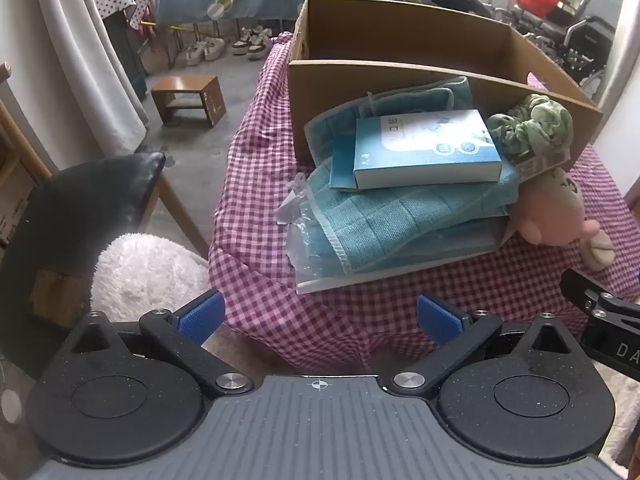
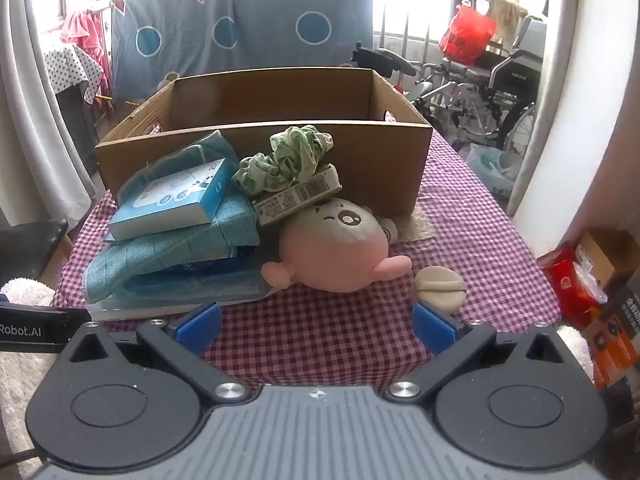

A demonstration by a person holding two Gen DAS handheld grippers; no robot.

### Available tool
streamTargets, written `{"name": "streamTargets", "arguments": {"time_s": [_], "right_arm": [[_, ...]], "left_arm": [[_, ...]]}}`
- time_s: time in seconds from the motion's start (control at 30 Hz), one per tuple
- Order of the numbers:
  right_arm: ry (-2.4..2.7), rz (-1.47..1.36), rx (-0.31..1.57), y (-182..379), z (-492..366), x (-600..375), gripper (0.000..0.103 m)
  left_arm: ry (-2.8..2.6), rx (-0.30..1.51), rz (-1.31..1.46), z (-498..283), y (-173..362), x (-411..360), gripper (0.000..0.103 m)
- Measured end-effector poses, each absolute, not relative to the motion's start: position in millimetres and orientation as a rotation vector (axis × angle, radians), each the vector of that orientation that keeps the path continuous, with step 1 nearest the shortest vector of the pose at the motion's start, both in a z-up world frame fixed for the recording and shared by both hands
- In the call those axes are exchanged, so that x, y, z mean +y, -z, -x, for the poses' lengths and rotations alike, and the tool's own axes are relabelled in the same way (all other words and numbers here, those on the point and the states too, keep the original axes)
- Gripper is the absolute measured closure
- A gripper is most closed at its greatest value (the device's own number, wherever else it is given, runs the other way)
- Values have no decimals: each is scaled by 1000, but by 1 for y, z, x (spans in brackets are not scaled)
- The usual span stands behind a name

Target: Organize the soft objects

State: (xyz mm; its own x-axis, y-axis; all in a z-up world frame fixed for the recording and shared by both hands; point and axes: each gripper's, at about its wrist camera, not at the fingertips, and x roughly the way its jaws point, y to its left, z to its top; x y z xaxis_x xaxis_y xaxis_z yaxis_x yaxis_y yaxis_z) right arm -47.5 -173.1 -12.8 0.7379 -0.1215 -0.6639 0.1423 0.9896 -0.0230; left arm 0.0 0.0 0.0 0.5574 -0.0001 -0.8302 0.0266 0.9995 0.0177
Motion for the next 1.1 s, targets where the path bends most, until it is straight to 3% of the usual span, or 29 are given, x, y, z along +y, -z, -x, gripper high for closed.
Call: {"name": "streamTargets", "arguments": {"time_s": [1.1], "right_arm": [[116,-44,756,12,43,-172,0]], "left_arm": [[1,994,-30,0,3,4,0]]}}
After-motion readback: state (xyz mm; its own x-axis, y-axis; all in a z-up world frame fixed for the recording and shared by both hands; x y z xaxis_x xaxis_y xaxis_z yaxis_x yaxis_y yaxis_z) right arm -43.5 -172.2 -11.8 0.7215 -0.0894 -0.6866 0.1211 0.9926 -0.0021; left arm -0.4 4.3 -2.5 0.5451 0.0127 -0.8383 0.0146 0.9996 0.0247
